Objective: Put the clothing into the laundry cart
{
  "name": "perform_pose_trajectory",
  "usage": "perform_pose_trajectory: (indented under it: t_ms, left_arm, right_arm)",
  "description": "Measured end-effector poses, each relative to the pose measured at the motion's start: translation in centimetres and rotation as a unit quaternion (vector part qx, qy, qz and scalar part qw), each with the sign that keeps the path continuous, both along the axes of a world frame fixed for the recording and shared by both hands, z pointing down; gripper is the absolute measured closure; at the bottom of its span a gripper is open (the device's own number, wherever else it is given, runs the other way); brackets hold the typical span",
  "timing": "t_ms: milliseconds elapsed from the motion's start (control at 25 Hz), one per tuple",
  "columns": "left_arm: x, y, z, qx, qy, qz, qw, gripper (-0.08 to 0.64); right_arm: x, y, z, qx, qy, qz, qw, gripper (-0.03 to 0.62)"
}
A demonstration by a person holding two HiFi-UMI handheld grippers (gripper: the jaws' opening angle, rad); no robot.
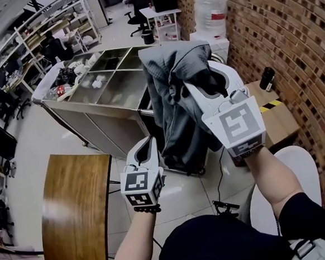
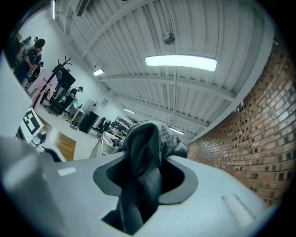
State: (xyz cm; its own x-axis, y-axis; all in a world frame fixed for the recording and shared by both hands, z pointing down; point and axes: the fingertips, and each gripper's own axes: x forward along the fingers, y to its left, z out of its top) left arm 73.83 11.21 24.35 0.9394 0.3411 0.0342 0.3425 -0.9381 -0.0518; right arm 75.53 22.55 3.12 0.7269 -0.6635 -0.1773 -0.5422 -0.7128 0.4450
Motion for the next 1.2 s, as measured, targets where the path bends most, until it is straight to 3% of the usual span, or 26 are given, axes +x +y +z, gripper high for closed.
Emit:
perform_pose_trajectory:
  t_ms: [80, 280, 520, 680, 760, 1200]
  left_arm:
    - [0.4, 0.1, 0.1, 0.001, 0.0, 0.002, 1.0, 0.557]
    - [1.2, 0.0, 1.0, 0.001, -0.005, 0.003, 1.0, 0.557]
    - [2.6, -0.3, 2.7, 0.0, -0.017, 0.005, 0.9998, 0.557]
    - [3.1, 0.1, 3.1, 0.0, -0.02, 0.01, 0.9997, 0.557]
    - [3.4, 0.5, 3.1, 0.0, -0.02, 0.014, 0.9997, 0.557]
    - [4.5, 3.0, -0.5, 0.003, 0.0, 0.038, 0.9993, 0.557]
  right_arm:
    - [1.8, 0.3, 1.4, -0.01, -0.005, 0.012, 1.0, 0.441]
    - [6.6, 0.4, 8.3, -0.048, -0.071, 0.046, 0.995, 0.44]
    - [11.4, 0.6, 15.4, -0.1, -0.153, 0.076, 0.98, 0.429]
    - [12.8, 0.6, 18.1, -0.126, -0.194, 0.08, 0.969, 0.339]
    - [12.9, 0.7, 18.5, -0.126, -0.203, 0.077, 0.968, 0.286]
    - [10.7, 0.9, 19.6, -0.137, -0.191, 0.066, 0.97, 0.29]
